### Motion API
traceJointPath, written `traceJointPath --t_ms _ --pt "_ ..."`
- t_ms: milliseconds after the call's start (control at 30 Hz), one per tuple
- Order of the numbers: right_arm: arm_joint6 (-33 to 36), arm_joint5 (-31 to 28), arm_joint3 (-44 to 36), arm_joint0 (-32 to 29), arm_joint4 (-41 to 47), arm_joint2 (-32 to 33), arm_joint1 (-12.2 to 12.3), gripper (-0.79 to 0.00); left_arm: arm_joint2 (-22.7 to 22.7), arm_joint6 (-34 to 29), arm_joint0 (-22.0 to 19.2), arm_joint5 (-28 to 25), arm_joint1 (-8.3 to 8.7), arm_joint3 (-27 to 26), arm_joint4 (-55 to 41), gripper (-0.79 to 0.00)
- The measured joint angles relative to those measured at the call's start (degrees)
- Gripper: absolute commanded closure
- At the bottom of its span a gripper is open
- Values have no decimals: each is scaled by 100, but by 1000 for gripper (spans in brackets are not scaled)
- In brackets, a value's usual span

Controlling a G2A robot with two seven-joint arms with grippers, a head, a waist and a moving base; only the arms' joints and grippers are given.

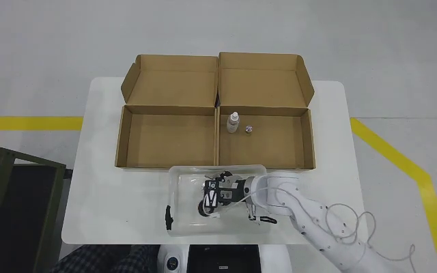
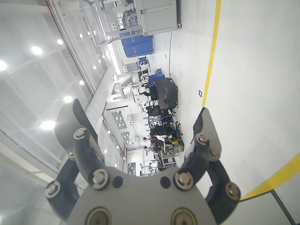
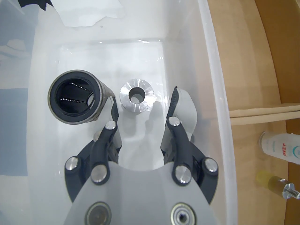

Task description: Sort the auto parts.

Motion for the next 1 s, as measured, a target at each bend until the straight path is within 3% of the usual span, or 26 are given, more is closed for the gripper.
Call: traceJointPath --t_ms 500,567,667,733,1000 --pt "-81 40 507 331 93 -369 -181 -376 0 0 0 0 0 0 0 -785" --pt "-82 41 552 355 114 -389 -197 -326 0 0 0 0 0 0 0 -785" --pt "-74 30 592 380 131 -406 -214 -182 0 0 0 0 0 0 0 -785" --pt "-61 22 605 391 146 -410 -221 -25 0 0 0 0 0 0 0 -785" --pt "-20 -95 432 349 264 -310 -205 0 0 0 0 0 0 0 0 -785"
